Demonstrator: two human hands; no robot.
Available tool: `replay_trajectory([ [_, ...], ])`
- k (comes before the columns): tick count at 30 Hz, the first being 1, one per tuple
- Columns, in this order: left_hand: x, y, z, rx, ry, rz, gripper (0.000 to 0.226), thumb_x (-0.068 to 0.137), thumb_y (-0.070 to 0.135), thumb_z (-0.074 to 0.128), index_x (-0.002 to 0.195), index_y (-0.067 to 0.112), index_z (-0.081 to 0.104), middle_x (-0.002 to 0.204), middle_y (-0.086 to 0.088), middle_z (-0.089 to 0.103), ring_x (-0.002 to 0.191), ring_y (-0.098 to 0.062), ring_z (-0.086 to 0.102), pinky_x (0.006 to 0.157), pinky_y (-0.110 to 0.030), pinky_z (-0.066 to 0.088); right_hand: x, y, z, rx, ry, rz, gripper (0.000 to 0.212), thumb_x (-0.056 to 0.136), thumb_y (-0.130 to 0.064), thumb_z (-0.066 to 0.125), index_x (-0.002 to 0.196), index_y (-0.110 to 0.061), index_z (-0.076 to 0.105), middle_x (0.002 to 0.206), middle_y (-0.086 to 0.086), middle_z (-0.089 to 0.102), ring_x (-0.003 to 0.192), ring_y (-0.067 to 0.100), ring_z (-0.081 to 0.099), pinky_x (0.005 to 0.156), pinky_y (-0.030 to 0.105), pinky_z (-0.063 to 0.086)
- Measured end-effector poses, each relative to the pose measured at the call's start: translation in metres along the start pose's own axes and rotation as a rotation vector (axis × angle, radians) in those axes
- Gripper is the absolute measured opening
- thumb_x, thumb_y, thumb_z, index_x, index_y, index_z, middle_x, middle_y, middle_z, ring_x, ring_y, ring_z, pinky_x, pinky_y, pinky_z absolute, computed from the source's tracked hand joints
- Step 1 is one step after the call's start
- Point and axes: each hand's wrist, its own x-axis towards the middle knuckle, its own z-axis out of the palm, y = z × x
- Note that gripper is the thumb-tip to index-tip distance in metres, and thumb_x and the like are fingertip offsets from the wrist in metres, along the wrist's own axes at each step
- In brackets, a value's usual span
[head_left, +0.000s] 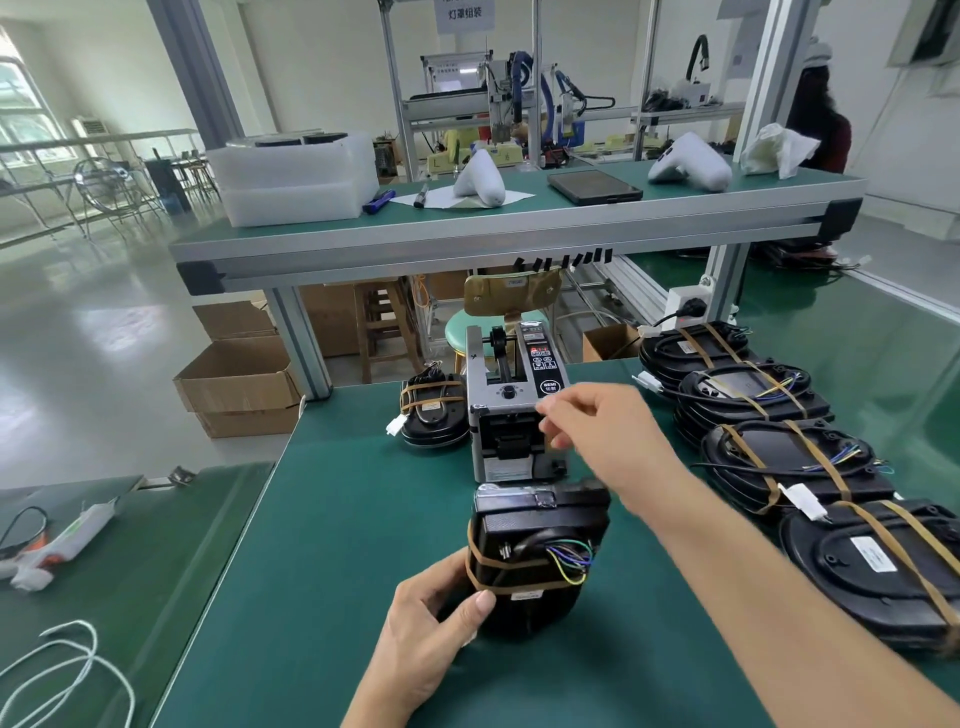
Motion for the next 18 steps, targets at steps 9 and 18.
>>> replay_trajectory([
  [9,0.0,-0.007,-0.003,-0.02,0.007,0.005,0.052,0.093,0.045,0.08,0.137,0.019,0.071,0.114,-0.027,0.073,0.088,-0.024,0.055,0.076,-0.041,0.048,0.07,0.052,0.04,0.166,-0.109,0.521,0.006,0.092,-0.013,0.072,0.087,-0.01,0.072,0.078,0.003,0.077,0.054,0.007,0.063,0.053,0.02,0.045],
  [18,0.0,-0.013,-0.006,-0.055,0.017,-0.006,0.051,0.093,0.044,0.081,0.137,0.019,0.072,0.116,-0.025,0.075,0.092,-0.026,0.057,0.082,-0.046,0.047,0.074,0.059,0.055,0.37,-0.035,0.614,0.008,0.091,-0.012,0.075,0.088,-0.006,0.069,0.083,0.007,0.077,0.057,0.009,0.062,0.051,0.024,0.047],
])
